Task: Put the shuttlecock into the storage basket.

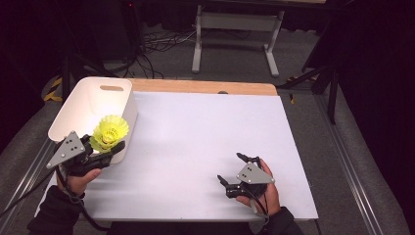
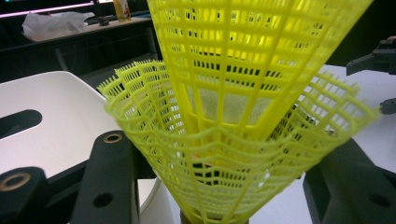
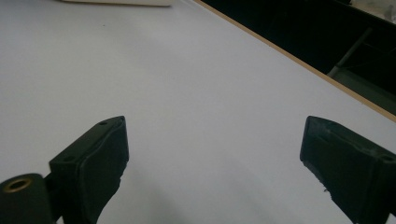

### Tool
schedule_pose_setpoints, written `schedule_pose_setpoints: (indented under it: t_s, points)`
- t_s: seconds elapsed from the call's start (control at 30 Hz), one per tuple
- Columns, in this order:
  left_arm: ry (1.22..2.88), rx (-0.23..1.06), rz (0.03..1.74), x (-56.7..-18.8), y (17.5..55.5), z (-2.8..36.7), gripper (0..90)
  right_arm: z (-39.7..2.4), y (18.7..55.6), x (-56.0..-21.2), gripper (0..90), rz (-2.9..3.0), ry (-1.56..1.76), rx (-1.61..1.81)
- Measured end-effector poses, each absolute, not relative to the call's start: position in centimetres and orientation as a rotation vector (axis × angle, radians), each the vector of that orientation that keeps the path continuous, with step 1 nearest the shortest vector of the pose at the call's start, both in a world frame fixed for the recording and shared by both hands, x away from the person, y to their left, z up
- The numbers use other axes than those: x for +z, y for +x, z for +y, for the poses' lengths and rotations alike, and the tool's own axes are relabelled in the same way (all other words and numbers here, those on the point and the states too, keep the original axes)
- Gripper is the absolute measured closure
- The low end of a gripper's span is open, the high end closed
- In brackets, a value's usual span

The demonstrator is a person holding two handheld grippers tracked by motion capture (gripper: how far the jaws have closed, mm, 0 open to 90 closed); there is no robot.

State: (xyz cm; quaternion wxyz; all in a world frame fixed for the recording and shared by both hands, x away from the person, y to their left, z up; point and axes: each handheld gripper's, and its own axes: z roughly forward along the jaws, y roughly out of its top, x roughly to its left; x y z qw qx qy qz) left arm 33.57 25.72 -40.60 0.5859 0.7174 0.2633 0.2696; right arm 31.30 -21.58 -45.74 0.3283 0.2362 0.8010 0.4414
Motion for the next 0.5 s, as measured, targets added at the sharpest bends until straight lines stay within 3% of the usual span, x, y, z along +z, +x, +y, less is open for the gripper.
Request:
schedule_pose_setpoints:
  t_s: [0.5]
  points:
    - [1.639,0.645,0.630,-39.97,33.45,26.34,47.6,-21.62,31.33,-45.74,8.7,2.095,0.624,1.157]
